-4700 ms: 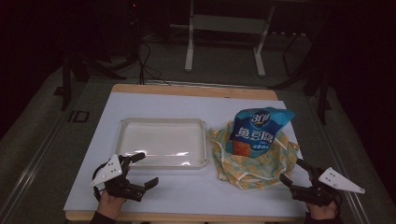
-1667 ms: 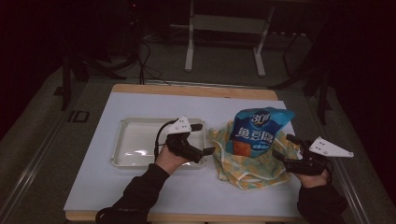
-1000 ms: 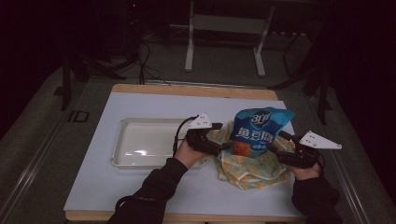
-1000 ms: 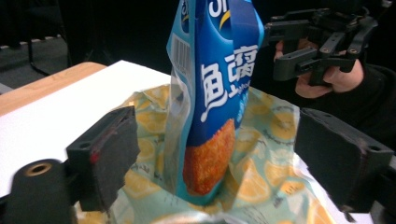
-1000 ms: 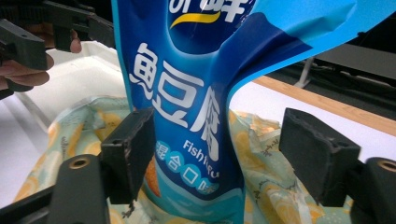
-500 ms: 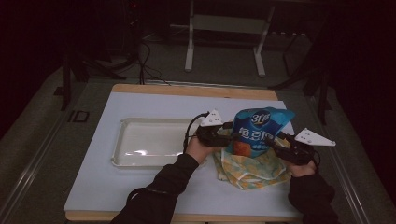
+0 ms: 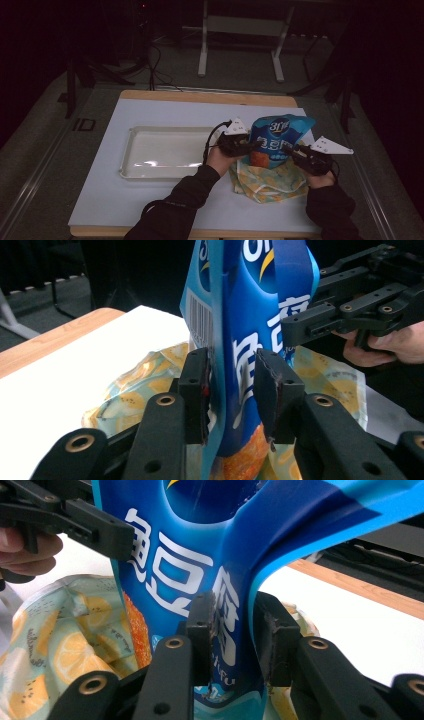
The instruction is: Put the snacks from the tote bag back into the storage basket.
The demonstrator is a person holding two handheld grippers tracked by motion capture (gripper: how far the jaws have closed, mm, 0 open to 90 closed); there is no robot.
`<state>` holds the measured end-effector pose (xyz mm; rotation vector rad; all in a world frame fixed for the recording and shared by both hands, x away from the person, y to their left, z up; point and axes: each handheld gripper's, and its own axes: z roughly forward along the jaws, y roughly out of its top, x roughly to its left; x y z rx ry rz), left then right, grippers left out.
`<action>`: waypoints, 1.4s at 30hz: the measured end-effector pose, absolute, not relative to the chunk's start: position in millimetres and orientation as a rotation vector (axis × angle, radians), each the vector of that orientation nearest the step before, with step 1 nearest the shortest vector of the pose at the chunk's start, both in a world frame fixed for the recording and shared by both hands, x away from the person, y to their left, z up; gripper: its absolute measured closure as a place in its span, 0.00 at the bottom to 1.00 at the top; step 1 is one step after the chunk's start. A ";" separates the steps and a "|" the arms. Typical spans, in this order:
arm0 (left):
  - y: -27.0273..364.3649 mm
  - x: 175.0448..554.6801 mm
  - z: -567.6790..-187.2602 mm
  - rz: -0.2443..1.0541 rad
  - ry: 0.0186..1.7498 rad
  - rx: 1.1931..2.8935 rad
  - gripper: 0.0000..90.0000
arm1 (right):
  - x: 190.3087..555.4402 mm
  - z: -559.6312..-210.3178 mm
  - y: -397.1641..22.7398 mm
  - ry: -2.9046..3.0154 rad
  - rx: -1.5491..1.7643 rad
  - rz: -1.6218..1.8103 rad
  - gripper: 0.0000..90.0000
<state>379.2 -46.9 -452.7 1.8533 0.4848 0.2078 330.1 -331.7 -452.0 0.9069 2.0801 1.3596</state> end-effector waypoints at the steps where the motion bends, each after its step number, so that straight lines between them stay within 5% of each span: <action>1: -48.5 379.3 -452.3 0.211 0.493 1.856 0.76 | 330.1 -451.8 -331.4 2.079 0.908 1.358 0.80; 15: -52.3 378.2 -451.0 0.232 0.520 1.869 0.92 | 328.9 -449.4 -322.8 2.062 0.929 1.357 0.96; 42: -56.4 378.2 -421.4 0.232 0.519 1.858 0.98 | 325.7 -421.3 -324.6 2.036 0.924 1.362 0.98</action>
